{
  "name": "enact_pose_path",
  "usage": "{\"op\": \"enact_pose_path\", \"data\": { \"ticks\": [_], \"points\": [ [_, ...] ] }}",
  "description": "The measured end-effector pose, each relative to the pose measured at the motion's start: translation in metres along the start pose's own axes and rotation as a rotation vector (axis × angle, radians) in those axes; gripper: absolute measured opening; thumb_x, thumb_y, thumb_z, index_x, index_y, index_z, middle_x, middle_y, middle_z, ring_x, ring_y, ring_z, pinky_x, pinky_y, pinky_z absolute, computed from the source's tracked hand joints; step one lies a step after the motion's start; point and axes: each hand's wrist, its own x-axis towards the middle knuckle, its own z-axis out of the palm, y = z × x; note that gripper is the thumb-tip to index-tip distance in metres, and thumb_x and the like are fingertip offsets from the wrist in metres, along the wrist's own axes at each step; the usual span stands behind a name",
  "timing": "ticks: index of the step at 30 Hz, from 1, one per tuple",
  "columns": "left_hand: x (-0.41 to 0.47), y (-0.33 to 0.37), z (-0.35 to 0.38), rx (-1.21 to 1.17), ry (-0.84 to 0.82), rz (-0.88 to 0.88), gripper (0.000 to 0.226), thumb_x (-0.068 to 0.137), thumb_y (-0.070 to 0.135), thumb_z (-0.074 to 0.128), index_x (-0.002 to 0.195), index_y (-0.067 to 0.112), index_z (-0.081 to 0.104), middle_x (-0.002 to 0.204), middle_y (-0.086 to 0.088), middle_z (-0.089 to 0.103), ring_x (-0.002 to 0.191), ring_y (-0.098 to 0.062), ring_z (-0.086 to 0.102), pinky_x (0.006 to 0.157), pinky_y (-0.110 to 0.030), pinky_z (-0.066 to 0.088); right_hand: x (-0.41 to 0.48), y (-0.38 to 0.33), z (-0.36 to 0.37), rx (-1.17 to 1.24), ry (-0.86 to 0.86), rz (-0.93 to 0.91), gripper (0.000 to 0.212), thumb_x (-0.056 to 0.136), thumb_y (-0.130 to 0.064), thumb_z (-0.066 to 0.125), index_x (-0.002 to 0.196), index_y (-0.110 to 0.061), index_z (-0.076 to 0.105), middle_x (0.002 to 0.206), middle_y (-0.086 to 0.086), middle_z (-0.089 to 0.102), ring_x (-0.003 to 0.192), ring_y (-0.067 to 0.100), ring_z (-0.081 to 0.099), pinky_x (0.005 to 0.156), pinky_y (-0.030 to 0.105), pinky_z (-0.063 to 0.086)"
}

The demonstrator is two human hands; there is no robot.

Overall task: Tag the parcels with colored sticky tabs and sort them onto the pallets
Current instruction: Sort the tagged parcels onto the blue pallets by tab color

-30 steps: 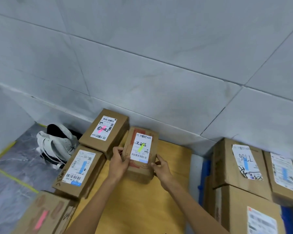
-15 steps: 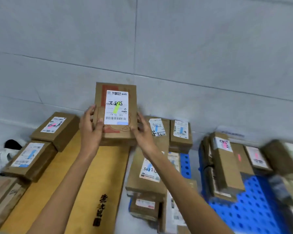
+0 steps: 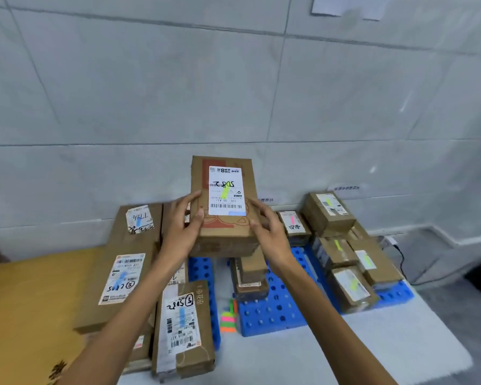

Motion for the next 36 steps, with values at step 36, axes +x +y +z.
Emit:
{"op": "enact_pose_path", "data": {
  "ticks": [36],
  "points": [
    [-0.067, -0.007, 0.465, 0.053, -0.496, -0.342, 0.048, 0.091, 0.011, 0.057, 0.133, 0.025, 0.038, 0.139, 0.004, 0.037, 0.129, -0.011, 0.037, 0.103, -0.032, 0.044, -0.004, 0.243, -0.416, -0.146, -0.021, 0.33, 0.057, 0.077, -0.06, 0.058, 0.13, -0.045, 0.043, 0.135, -0.012, 0.046, 0.124, 0.014, 0.048, 0.095, 0.042, 0.051]
  ]
}}
